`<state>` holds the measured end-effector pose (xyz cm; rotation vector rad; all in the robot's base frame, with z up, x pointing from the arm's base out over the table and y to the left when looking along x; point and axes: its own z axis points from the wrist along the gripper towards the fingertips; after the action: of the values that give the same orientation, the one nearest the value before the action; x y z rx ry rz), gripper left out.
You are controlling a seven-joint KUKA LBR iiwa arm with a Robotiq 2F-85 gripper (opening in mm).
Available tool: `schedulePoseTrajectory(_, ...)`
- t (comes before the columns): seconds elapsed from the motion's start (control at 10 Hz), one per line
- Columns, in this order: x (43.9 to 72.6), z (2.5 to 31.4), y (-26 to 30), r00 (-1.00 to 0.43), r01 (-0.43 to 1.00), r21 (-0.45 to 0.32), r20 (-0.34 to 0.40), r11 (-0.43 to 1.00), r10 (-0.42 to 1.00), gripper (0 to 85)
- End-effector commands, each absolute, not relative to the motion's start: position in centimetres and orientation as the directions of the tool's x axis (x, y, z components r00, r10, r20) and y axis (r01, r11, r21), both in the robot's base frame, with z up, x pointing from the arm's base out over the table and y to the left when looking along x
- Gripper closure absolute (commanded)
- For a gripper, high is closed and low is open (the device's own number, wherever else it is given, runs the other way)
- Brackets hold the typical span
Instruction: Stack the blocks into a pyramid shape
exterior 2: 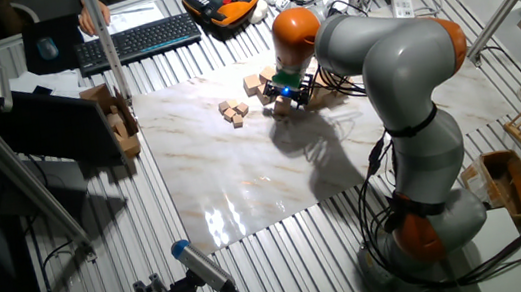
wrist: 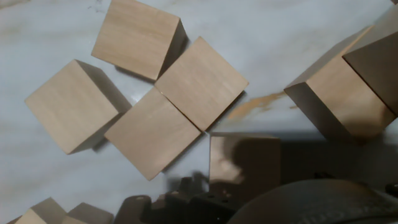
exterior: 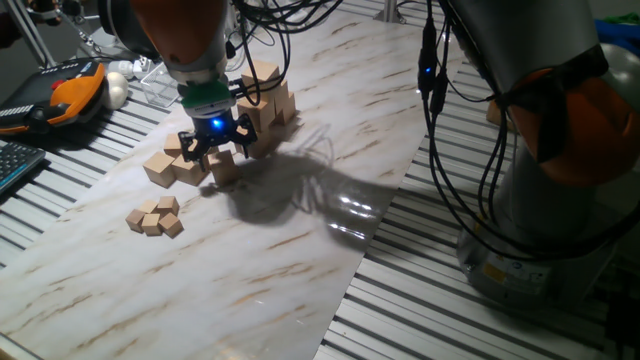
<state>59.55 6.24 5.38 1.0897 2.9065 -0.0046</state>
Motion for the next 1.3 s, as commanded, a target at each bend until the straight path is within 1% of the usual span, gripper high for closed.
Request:
schedulePoseTrajectory(0.0, 59.6, 5.3, 6.2, -0.753, 0.657, 0.01, -0.037, 0.754, 0.657, 0.0)
schedulePoseTrajectory(0.3, 59.7, 5.1, 6.1, -0.752, 0.658, 0.012, -0.037, 0.753, 0.658, 0.0)
schedulePoseTrajectory(0.4, 59.7, 5.1, 6.1, -0.748, 0.663, 0.012, -0.037, 0.749, 0.663, 17.0)
schedulePoseTrajectory(0.8, 59.9, 5.1, 5.8, -0.74, 0.672, 0.01, -0.033, 0.741, 0.672, 17.0)
schedulePoseTrajectory(1.2, 60.2, 5.3, 5.2, -0.74, 0.672, 0.017, -0.012, 0.74, 0.672, 17.0)
